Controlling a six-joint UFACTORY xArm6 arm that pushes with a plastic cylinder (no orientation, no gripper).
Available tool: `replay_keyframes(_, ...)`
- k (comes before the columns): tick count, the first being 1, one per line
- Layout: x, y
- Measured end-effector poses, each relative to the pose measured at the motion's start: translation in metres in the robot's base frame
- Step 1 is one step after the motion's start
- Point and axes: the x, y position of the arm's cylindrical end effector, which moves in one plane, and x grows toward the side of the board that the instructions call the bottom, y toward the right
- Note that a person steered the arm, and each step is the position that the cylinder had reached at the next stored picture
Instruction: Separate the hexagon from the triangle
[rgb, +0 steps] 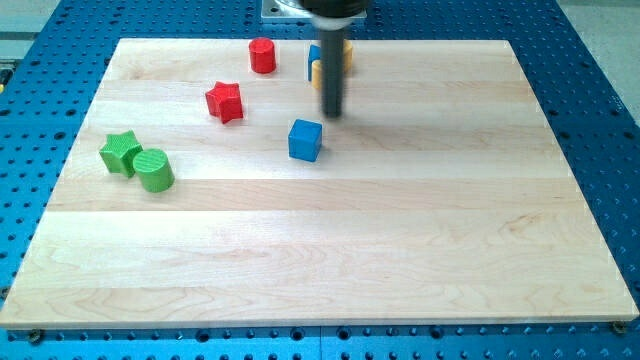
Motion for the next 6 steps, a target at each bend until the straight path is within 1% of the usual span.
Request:
replay_keyframes(1,-0.084,0.024)
replay_keyframes(2,-0.124,0.007)
replay_keyframes(3,-0.113,-0.045)
replay_keyframes(4,-0.064,-0.022)
replay_keyframes(5,-0.056,-0.004)
replay_keyframes(6,-0.075,0.058)
